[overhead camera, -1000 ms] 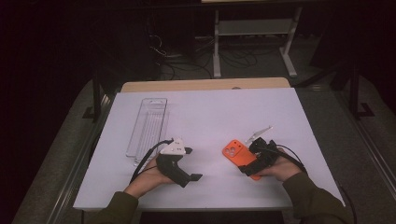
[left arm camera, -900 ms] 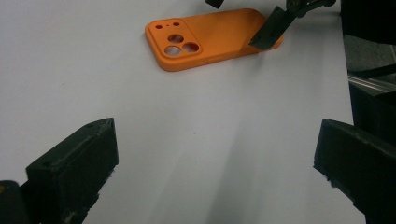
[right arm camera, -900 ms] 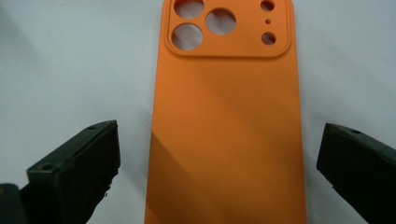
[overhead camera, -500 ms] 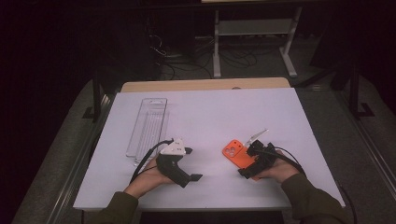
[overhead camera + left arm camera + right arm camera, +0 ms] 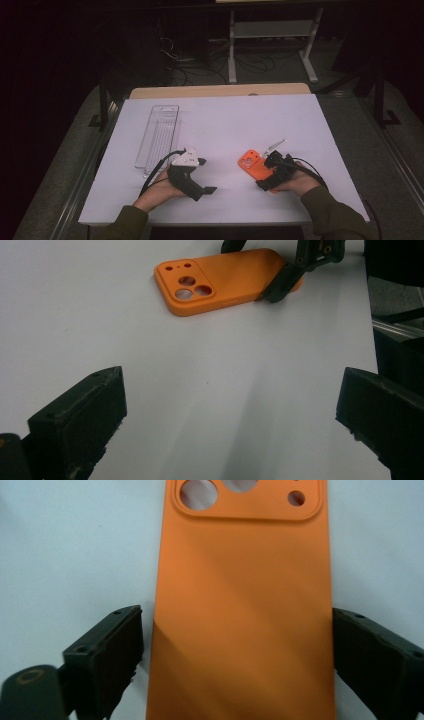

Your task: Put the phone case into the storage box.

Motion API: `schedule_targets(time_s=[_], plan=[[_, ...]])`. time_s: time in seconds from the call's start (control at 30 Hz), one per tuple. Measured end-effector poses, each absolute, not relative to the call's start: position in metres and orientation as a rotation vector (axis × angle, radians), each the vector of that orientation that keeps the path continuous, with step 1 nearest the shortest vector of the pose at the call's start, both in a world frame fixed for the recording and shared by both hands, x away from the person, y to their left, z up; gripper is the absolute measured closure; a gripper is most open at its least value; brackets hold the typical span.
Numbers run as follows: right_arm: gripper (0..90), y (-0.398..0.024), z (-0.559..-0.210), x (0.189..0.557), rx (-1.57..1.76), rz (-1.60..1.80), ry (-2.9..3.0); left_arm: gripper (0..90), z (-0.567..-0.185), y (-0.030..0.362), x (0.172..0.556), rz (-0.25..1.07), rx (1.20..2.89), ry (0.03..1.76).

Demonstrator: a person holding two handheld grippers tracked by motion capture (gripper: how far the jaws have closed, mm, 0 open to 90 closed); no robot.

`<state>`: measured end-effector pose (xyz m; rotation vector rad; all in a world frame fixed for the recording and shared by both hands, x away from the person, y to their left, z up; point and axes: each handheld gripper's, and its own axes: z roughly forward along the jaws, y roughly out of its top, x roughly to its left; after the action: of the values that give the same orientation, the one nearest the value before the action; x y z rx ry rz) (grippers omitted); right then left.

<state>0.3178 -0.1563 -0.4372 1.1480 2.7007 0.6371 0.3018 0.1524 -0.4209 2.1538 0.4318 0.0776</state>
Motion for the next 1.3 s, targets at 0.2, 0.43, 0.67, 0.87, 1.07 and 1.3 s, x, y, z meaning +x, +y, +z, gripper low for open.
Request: schedule_targets(time_s=[0.2, 0.43, 0.67, 0.87, 1.07, 1.3], plan=[[13.1, -0.1571, -0.4361, 0.3165, 1.163, 0.638, 2.684, 0.0, -0.4209, 0.1528, 0.3022, 0.081, 2.163, 0.425], [14.7, -0.1578, -0.4369, 0.3149, 1.153, 0.655, 2.673, 0.0, -0.4215, 0.1529, 0.3022, 0.079, 2.166, 0.428], [14.9, -0.1626, -0.4396, 0.3131, 1.106, 0.7, 2.663, 0.0, -0.4212, 0.1521, 0.3017, 0.081, 2.166, 0.427], [15.2, -0.1621, -0.439, 0.3137, 1.106, 0.698, 2.671, 0.0, -0.4211, 0.1523, 0.3014, 0.079, 2.162, 0.43], [15.2, -0.1618, -0.4383, 0.3148, 1.109, 0.69, 2.68, 0.0, -0.4215, 0.1518, 0.3006, 0.075, 2.161, 0.431], [15.3, -0.1629, -0.4377, 0.3157, 1.093, 0.694, 2.689, 0.0, -0.4211, 0.1525, 0.3009, 0.079, 2.163, 0.428]])
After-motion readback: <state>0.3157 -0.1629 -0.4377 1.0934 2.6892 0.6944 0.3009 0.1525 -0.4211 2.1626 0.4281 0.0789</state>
